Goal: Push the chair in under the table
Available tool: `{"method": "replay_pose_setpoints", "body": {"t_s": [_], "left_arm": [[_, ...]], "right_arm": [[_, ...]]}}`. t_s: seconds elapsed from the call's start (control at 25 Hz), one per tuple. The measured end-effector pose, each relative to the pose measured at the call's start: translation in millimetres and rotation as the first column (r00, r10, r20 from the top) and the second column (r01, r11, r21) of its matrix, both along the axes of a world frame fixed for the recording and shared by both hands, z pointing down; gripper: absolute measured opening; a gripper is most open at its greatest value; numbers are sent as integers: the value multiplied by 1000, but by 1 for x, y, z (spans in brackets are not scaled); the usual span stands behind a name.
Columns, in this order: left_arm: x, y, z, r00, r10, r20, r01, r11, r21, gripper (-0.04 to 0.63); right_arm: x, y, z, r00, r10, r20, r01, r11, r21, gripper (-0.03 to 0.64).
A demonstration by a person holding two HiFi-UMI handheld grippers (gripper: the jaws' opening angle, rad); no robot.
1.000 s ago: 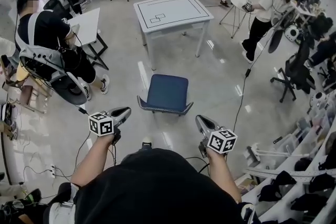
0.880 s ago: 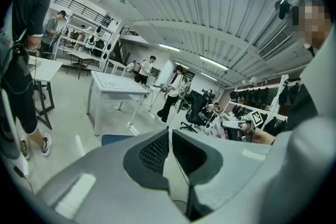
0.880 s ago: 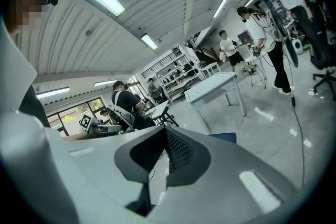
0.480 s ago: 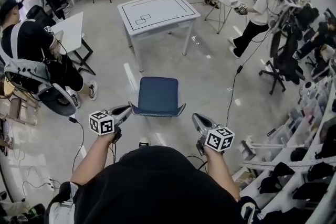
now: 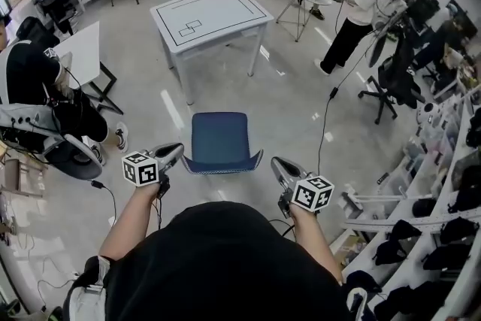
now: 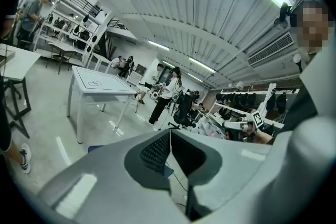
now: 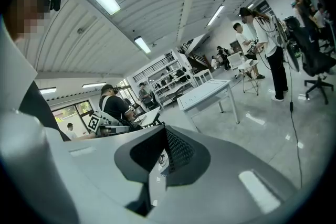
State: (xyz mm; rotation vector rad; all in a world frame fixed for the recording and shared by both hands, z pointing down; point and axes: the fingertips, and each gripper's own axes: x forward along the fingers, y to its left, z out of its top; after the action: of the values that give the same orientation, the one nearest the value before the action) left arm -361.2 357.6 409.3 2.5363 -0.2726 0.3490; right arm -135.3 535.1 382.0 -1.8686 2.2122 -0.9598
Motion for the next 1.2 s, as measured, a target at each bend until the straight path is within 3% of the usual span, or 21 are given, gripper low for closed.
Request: {"method": "replay_pose_setpoints", "body": {"t_s": [0.44, 0.76, 1.2], "left_arm": [[2, -47, 16, 997, 72, -6, -72, 996, -49, 0], [-18, -74, 31, 996, 92, -2, -92, 992, -91, 0], [-44, -94, 48, 996, 92, -15, -93, 987, -132, 0]], "right_arm": [[-6, -32, 7, 996, 88, -6, -88, 996, -23, 31], [-24, -63, 12, 992, 124, -20, -125, 991, -49, 31], [-47, -83, 16, 992, 102, -69, -109, 988, -111, 32]]}}
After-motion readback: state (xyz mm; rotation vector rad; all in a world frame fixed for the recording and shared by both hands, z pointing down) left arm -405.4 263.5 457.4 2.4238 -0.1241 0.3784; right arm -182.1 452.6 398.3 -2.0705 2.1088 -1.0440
